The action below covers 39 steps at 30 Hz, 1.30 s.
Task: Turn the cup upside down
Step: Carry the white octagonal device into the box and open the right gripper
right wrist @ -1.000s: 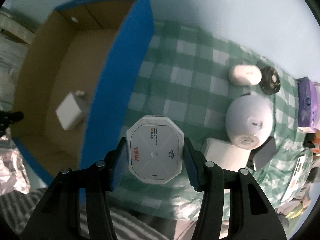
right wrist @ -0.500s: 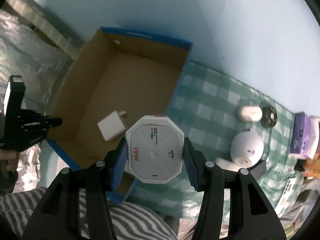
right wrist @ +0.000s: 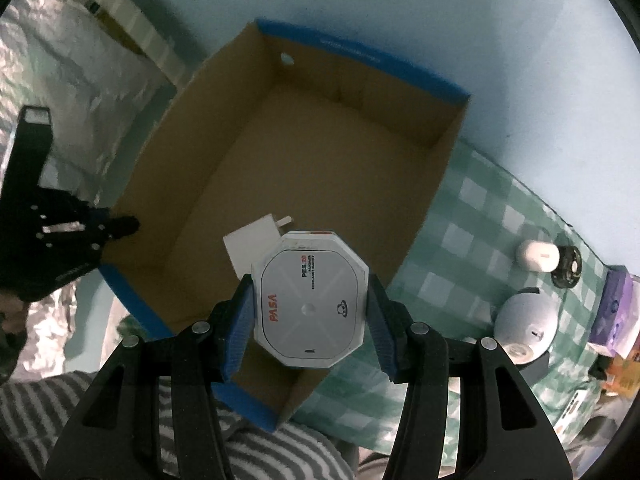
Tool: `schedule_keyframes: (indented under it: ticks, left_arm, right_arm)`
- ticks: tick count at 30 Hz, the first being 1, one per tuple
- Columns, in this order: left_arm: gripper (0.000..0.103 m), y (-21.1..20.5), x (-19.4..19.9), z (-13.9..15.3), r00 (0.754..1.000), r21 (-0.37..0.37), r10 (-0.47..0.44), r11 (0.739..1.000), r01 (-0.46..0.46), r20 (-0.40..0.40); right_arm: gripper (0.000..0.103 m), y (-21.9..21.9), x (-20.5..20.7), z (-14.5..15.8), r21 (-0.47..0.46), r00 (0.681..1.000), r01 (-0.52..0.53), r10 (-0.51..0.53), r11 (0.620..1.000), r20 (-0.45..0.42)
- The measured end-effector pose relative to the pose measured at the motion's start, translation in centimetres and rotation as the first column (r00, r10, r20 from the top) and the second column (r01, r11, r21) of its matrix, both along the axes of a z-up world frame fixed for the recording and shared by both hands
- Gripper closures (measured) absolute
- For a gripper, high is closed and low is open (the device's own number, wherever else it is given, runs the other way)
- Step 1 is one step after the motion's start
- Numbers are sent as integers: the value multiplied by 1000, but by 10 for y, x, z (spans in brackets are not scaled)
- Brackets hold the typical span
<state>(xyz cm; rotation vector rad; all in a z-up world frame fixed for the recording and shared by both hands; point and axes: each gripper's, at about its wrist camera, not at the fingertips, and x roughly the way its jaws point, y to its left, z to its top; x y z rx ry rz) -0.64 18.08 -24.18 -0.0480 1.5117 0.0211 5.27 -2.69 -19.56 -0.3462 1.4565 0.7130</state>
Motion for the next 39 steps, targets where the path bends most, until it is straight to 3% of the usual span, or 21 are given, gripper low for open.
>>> schedule_keyframes:
  ticks: [13, 37, 39]
  left_arm:
    - [95, 0, 0, 0, 1000, 1, 0, 1000, 0, 0]
    - [95, 0, 1, 1, 1000, 7, 7, 1000, -7, -3]
    - [95, 0, 1, 1, 1000, 10, 6, 1000, -6, -4]
  right_arm:
    - [50, 12, -5, -38, -46, 998, -40, 37, 998, -46]
    - [50, 3, 2, -28, -22, 999, -14, 13, 1000, -32]
    - [46, 0, 2, -23, -21, 1000, -9, 8, 1000, -26]
